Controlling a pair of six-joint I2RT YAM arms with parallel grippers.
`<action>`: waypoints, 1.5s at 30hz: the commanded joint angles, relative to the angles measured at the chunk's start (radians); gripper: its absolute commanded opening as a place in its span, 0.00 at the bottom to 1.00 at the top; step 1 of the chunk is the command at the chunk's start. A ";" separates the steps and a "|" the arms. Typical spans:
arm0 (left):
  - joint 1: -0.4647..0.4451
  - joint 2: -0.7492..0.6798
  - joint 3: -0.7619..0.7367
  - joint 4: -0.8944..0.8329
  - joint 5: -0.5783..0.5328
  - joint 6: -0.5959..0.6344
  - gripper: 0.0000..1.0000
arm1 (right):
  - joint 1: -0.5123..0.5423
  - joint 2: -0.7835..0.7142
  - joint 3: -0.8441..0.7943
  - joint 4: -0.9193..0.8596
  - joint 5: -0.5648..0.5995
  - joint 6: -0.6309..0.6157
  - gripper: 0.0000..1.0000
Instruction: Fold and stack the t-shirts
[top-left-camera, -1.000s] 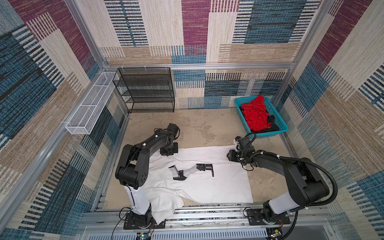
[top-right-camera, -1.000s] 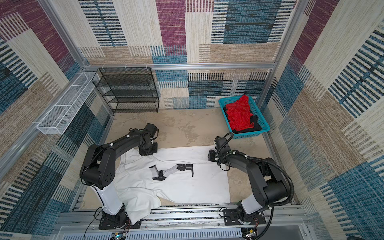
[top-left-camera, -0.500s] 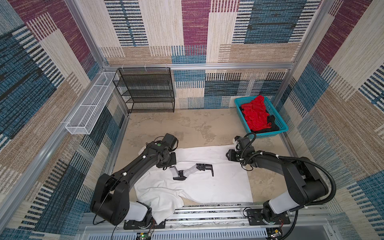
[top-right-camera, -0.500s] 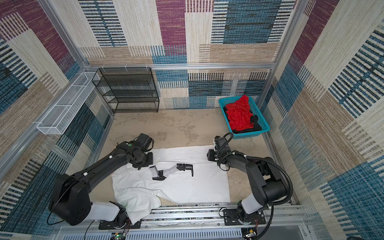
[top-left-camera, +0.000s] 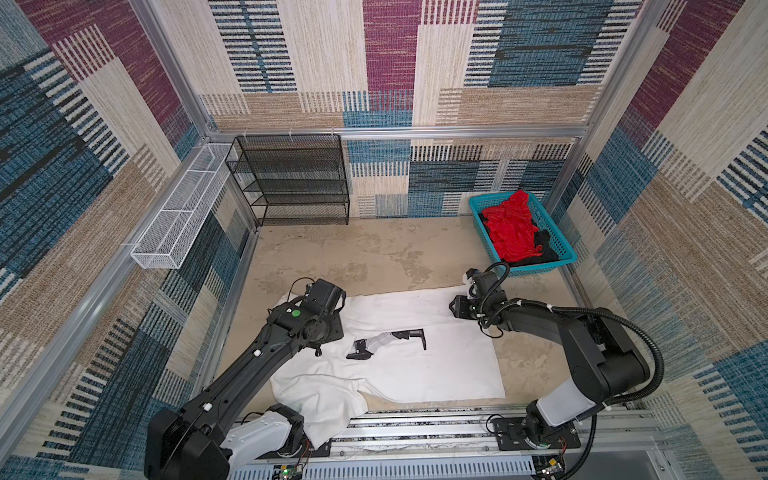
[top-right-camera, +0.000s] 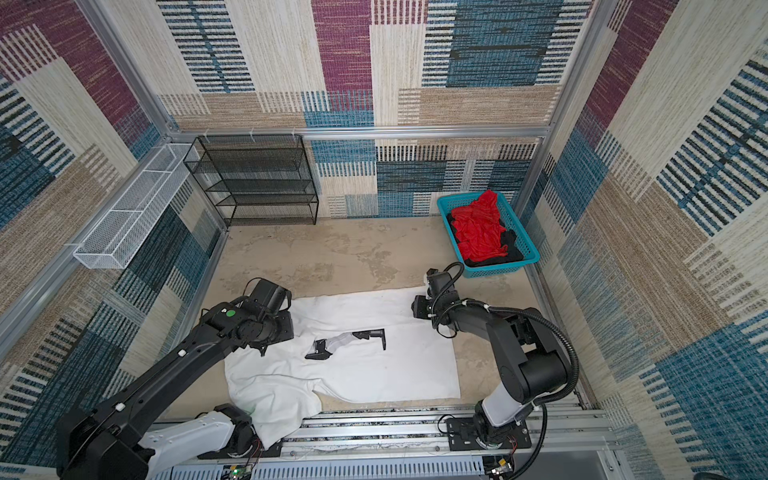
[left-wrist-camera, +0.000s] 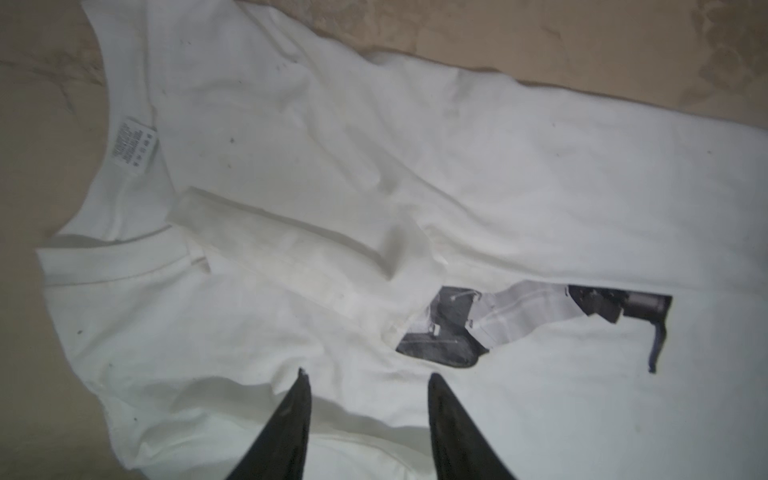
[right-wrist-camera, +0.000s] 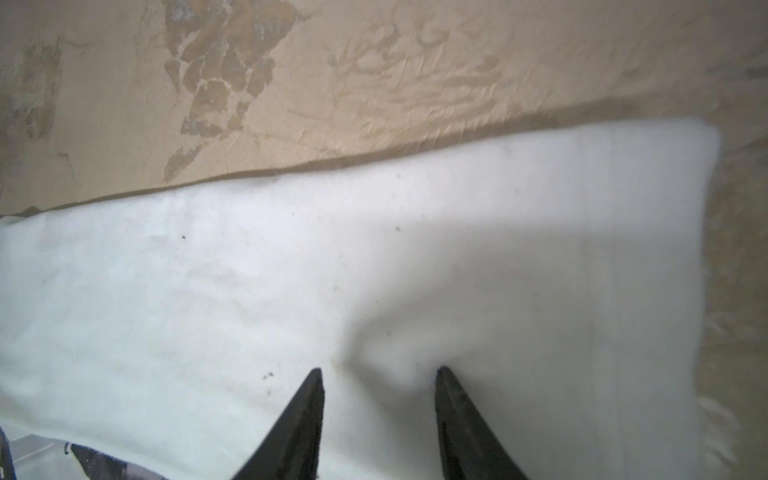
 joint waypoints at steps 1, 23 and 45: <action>0.126 0.114 0.067 0.057 -0.072 0.117 0.48 | 0.000 0.010 -0.002 -0.049 0.009 -0.010 0.46; 0.186 0.239 -0.150 0.157 0.016 0.022 0.44 | -0.001 -0.004 -0.019 -0.052 -0.011 -0.020 0.48; 0.186 0.235 -0.177 0.191 0.046 -0.005 0.00 | -0.002 -0.005 -0.019 -0.056 -0.022 -0.024 0.48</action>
